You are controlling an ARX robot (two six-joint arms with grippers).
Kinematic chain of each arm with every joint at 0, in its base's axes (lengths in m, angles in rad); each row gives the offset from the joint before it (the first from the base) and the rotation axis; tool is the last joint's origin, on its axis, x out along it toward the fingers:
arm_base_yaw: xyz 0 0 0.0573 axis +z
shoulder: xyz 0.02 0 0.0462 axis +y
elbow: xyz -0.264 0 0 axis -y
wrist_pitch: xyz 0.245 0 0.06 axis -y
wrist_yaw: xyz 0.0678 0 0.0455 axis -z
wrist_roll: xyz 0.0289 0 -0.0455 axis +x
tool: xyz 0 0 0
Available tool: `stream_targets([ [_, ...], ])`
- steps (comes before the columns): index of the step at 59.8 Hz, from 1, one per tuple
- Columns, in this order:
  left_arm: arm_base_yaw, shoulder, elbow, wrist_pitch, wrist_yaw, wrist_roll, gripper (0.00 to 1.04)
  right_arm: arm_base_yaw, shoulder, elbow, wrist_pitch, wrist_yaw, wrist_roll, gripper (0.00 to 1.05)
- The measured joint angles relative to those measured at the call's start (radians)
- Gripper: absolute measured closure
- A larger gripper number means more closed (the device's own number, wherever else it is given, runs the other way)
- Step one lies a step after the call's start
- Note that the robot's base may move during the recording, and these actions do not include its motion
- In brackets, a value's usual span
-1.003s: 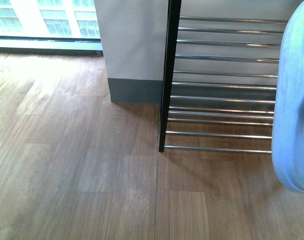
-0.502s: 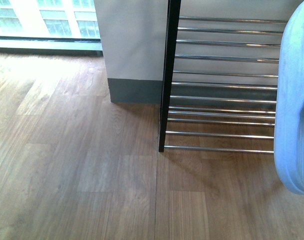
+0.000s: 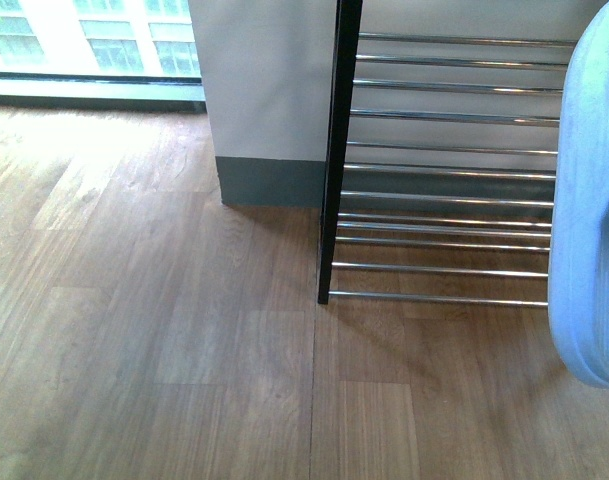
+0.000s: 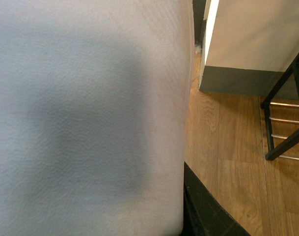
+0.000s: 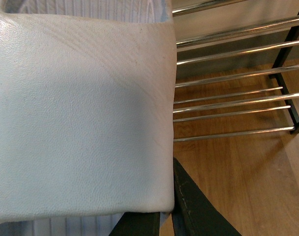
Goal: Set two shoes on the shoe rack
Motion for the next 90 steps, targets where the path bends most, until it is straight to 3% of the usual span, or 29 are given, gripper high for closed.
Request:
stream_targets([
  [50, 0.0, 0.0, -0.002, 0.0, 0.0, 0.0, 1.03, 0.0, -0.002, -0.002, 0.0, -0.001, 0.0, 1.03],
  [54, 0.0, 0.0, -0.002, 0.0, 0.0, 0.0, 1.03, -0.024, 0.03, -0.05, 0.235, -0.169, -0.1, 1.03],
  [57, 0.0, 0.0, -0.002, 0.0, 0.0, 0.0, 1.03, -0.026, 0.039, -0.033, 0.305, -0.217, -0.165, 1.03],
  [70, 0.0, 0.0, -0.002, 0.0, 0.0, 0.0, 1.03, -0.03, 0.114, 0.215, 0.106, -0.212, -0.242, 1.03],
  [90, 0.0, 0.0, -0.002, 0.0, 0.0, 0.0, 1.03, -0.034, 0.375, 0.64, -0.22, -0.087, -0.406, 1.03],
])
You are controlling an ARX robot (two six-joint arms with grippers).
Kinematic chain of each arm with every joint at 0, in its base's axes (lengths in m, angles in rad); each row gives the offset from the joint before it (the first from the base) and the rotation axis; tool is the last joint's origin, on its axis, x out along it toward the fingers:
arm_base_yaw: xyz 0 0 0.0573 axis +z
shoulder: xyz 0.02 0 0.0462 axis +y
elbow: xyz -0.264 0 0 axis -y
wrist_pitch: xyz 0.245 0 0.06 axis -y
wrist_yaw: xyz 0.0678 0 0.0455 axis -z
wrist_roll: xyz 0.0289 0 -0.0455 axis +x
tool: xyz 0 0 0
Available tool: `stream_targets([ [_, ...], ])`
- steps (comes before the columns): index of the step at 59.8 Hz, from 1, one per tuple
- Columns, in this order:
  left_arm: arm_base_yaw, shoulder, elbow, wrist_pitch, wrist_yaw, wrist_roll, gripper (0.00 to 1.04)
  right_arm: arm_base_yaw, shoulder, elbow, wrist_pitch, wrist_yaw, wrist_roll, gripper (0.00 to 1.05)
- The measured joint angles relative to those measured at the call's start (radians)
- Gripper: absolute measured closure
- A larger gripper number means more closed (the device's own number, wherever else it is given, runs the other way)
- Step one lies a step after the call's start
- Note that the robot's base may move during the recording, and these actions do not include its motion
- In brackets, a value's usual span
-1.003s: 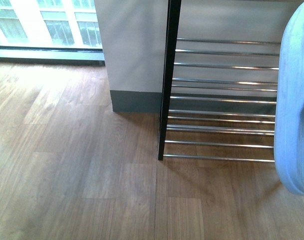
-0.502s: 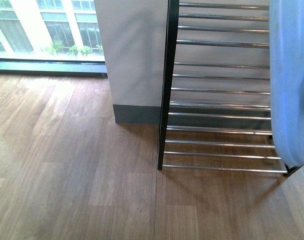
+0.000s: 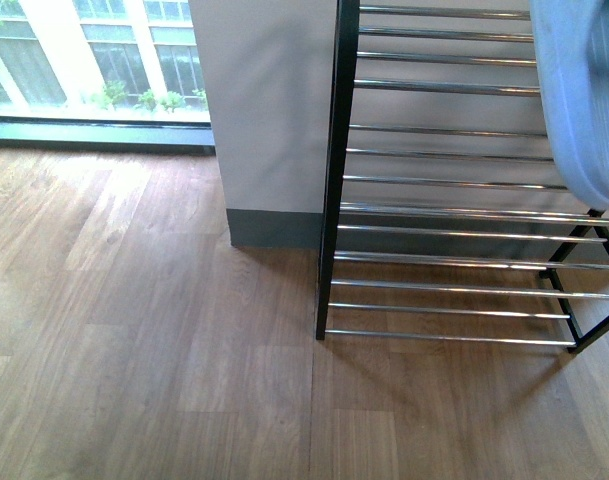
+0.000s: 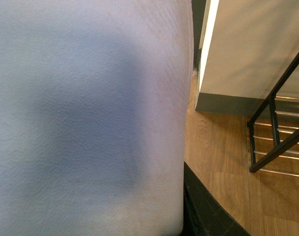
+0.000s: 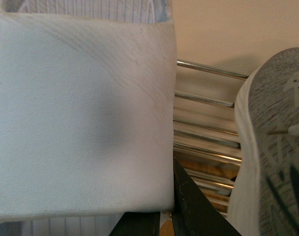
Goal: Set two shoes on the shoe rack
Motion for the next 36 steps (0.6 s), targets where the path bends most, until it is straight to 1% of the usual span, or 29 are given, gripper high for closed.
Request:
stream_targets([
  [3, 0.0, 0.0, 0.0, 0.0, 0.0, 0.0, 1.03, -0.004, 0.048, 0.068, -0.05, 0.023, -0.03, 1.03],
  [8, 0.0, 0.0, 0.0, 0.0, 0.0, 0.0, 1.03, -0.02, 0.136, 0.167, -0.111, 0.096, -0.117, 1.03],
  [18, 0.0, 0.0, 0.0, 0.0, 0.0, 0.0, 1.03, -0.048, 0.247, 0.288, -0.202, 0.162, -0.225, 1.03],
  [36, 0.0, 0.0, 0.0, 0.0, 0.0, 0.0, 1.03, -0.055, 0.361, 0.452, -0.266, 0.237, -0.251, 1.03],
])
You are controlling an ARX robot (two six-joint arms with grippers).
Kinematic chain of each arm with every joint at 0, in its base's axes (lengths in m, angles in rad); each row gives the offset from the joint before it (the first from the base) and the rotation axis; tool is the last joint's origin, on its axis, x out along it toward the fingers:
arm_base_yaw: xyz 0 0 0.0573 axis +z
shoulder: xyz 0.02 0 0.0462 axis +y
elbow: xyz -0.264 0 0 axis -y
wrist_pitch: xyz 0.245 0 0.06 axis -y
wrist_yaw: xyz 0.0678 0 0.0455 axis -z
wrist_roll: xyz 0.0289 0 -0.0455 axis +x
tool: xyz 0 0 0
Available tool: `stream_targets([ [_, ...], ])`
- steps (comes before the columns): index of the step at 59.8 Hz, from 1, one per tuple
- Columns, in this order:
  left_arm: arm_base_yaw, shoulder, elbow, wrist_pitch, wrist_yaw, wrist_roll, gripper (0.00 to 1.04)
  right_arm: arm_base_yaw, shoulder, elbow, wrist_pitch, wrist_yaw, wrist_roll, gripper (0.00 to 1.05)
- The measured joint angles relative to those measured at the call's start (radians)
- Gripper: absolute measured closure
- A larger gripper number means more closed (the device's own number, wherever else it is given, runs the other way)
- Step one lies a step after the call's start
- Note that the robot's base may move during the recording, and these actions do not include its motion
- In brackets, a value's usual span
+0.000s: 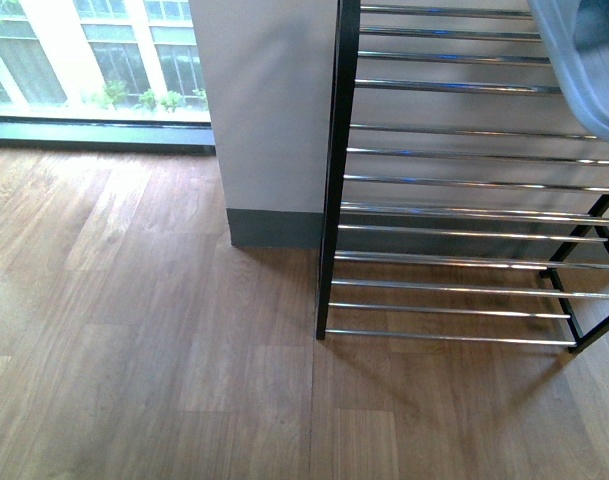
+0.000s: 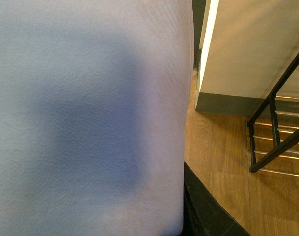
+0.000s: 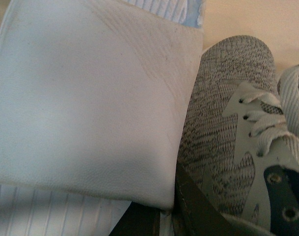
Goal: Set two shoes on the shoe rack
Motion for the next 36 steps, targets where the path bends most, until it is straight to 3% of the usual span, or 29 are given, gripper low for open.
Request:
stream_targets([
  [12, 0.0, 0.0, 0.0, 0.0, 0.0, 0.0, 1.03, -0.006, 0.061, 0.081, -0.032, 0.033, 0.018, 1.03],
  [36, 0.0, 0.0, 0.0, 0.0, 0.0, 0.0, 1.03, -0.004, 0.027, 0.07, 0.011, -0.001, 0.039, 0.45],
])
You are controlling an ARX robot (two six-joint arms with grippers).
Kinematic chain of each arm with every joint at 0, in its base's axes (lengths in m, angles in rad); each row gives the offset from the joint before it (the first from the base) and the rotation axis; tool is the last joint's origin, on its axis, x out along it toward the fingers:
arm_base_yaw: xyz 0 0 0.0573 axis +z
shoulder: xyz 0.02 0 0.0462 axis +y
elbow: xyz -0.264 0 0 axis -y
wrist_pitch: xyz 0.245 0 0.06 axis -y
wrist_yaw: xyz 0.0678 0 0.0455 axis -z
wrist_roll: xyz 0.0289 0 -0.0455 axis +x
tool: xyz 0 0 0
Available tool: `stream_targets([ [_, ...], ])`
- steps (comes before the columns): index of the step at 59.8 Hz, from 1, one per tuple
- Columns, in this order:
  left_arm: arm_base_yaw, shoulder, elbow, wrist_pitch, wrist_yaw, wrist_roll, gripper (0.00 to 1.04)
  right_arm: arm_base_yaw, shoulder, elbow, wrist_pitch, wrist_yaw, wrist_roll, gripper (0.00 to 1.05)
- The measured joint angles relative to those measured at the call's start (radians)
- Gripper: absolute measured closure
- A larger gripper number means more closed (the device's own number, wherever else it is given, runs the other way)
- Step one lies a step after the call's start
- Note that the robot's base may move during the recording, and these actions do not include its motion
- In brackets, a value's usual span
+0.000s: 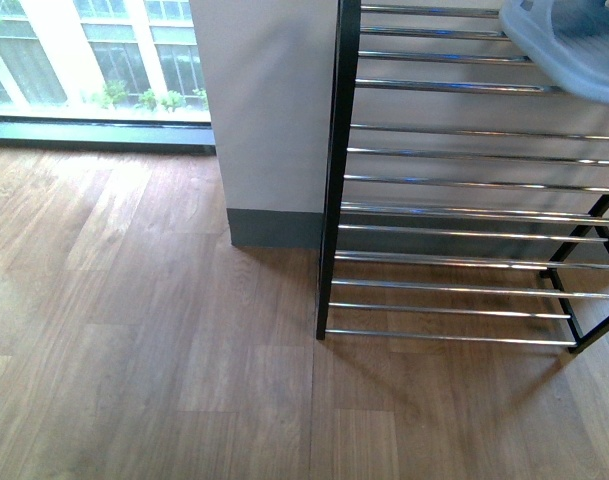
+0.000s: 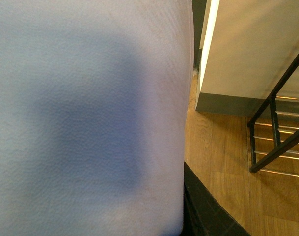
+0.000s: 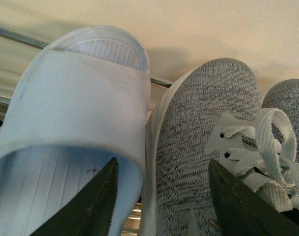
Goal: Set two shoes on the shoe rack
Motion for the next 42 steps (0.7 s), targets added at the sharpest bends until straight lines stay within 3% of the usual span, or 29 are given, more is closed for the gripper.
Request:
stream_targets([
  [17, 0.0, 0.0, 0.0, 0.0, 0.0, 0.0, 1.03, 0.012, -0.142, -0.095, 0.061, -0.083, 0.046, 0.08],
  [31, 0.0, 0.0, 0.0, 0.0, 0.0, 0.0, 1.03, 0.031, -0.319, -0.282, 0.171, -0.196, 0.101, 0.09],
  [42, 0.0, 0.0, 0.0, 0.0, 0.0, 0.0, 1.03, 0.063, -0.642, -0.61, 0.394, -0.308, 0.184, 0.09],
])
